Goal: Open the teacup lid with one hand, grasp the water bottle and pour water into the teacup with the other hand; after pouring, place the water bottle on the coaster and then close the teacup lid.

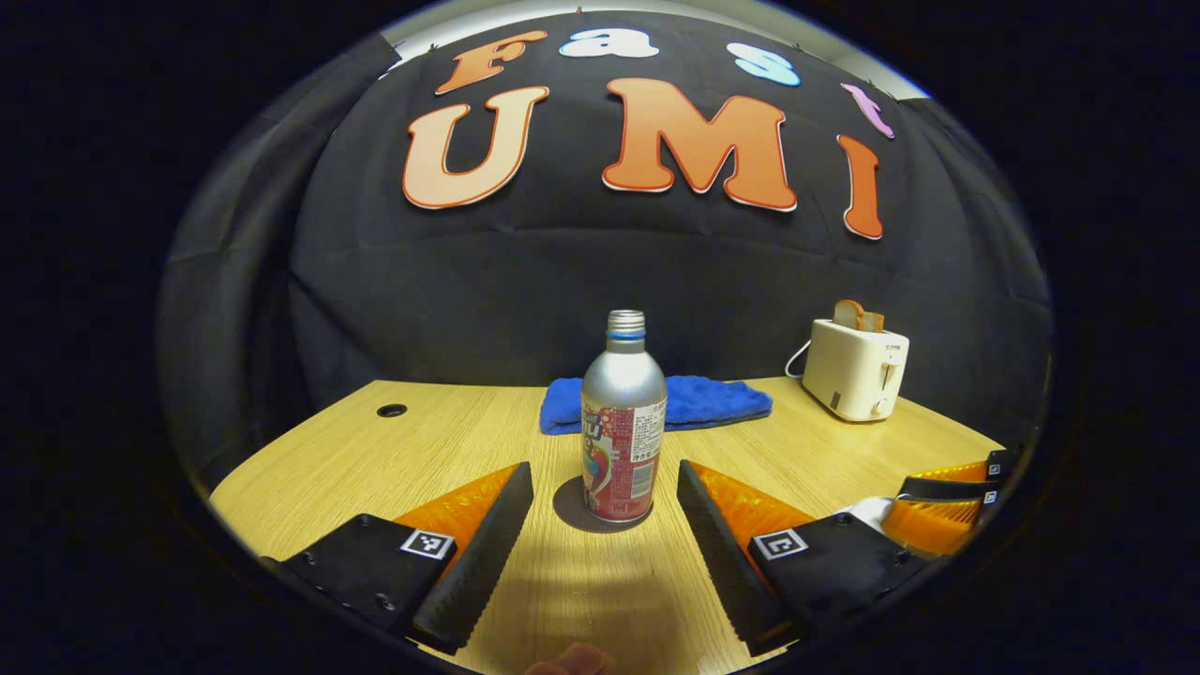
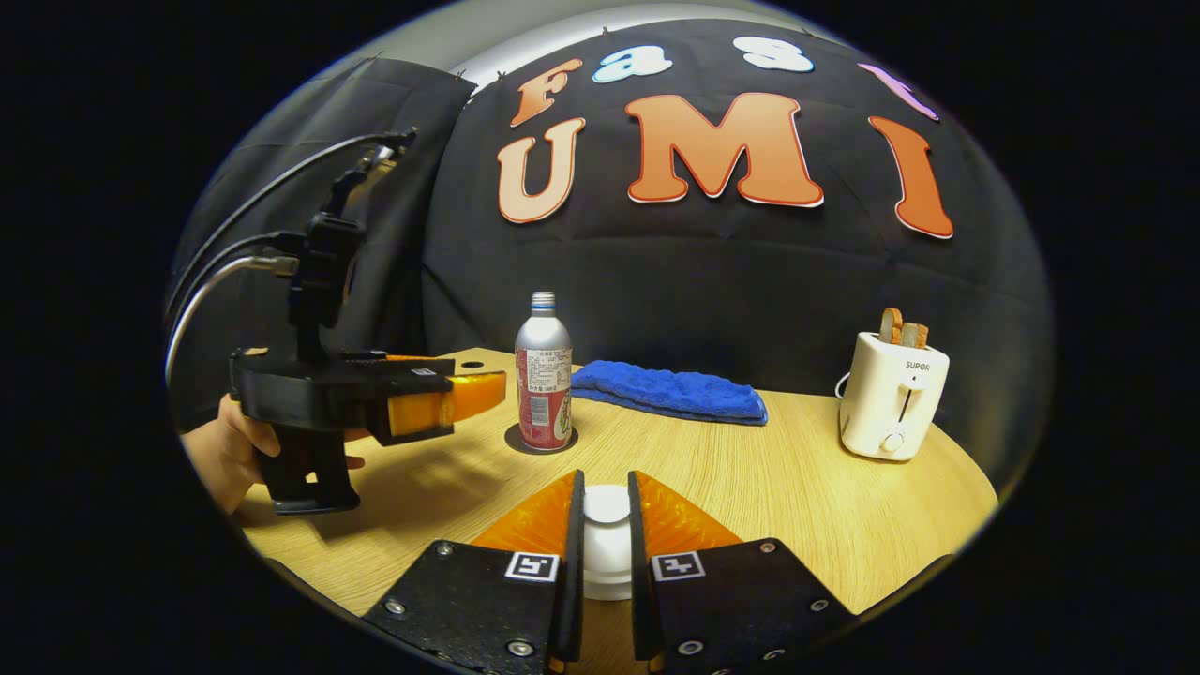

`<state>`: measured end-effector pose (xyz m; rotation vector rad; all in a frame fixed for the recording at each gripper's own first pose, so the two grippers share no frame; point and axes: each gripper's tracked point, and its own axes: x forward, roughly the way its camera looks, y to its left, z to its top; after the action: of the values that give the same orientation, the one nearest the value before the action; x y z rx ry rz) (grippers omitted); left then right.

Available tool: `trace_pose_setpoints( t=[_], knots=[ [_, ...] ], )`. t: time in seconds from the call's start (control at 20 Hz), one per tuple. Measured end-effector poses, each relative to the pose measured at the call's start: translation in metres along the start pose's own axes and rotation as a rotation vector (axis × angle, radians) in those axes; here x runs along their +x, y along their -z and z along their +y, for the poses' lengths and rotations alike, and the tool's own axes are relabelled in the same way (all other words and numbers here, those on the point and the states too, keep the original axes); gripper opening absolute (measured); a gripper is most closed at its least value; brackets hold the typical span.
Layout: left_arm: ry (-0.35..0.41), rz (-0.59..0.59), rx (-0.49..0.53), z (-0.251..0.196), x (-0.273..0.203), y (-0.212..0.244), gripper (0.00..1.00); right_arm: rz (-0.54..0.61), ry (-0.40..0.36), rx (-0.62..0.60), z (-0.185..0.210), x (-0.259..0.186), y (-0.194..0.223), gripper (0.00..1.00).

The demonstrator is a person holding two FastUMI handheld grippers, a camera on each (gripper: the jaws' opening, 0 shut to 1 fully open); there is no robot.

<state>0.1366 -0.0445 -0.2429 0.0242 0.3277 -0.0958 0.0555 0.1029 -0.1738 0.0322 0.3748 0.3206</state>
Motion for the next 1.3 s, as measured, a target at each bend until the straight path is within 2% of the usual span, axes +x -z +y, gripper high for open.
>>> trace_pose_setpoints(
  t=[0.25,0.4,0.5,0.7,0.75,0.8,0.95,1.0,1.2,1.3],
  knots=[
    [0.005,-0.051,0.020,-0.007,-0.013,-0.012,0.98,0.041,0.009,0.020,-0.002,0.006,0.016,0.22],
    [0.003,-0.067,0.027,-0.006,-0.017,-0.015,1.00,0.026,0.005,0.007,0.001,0.007,0.014,0.22],
    [0.004,-0.080,0.024,-0.006,-0.020,-0.018,0.98,0.020,0.001,-0.006,0.002,0.006,0.014,0.22],
    [-0.012,-0.123,0.026,-0.003,-0.028,-0.032,1.00,0.026,-0.017,0.018,0.005,0.004,0.015,0.31],
    [-0.012,-0.141,0.027,-0.003,-0.031,-0.037,1.00,0.020,-0.013,0.016,0.004,0.003,0.013,0.27],
    [-0.016,-0.163,0.025,-0.002,-0.036,-0.043,1.00,0.003,-0.011,0.012,0.003,0.001,0.008,0.34],
    [-0.035,-0.215,0.029,0.002,-0.048,-0.058,1.00,-0.067,-0.007,0.021,0.002,-0.008,-0.016,0.41],
    [-0.038,-0.231,0.029,0.003,-0.053,-0.062,0.97,-0.093,-0.003,0.023,0.001,-0.012,-0.025,0.48],
    [-0.074,-0.274,0.051,0.010,-0.070,-0.074,1.00,-0.201,0.048,0.018,-0.018,-0.034,-0.063,0.61],
    [-0.068,-0.287,0.042,0.005,-0.077,-0.078,1.00,-0.242,0.091,0.017,-0.033,-0.046,-0.078,0.66]
  ],
)
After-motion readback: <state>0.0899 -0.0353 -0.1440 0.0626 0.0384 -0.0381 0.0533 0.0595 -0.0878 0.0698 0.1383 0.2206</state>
